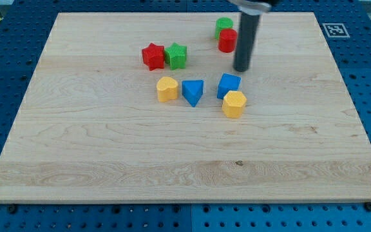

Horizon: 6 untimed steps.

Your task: Put the blue cube at the right side of the blue triangle

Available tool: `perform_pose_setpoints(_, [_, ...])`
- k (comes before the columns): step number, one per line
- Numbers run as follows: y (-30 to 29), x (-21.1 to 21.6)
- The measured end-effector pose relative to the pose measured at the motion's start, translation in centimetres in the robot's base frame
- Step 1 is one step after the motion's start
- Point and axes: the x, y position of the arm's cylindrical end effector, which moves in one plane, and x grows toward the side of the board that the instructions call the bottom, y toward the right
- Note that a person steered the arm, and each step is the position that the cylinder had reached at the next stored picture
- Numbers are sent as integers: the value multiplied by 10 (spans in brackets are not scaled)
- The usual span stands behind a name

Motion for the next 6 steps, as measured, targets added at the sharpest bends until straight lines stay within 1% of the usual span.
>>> perform_pose_setpoints(1, [15,30])
perform_pose_setpoints(2, [-12,36])
perform_pose_setpoints(3, [-47,36])
perform_pose_setpoints(6, [-55,33])
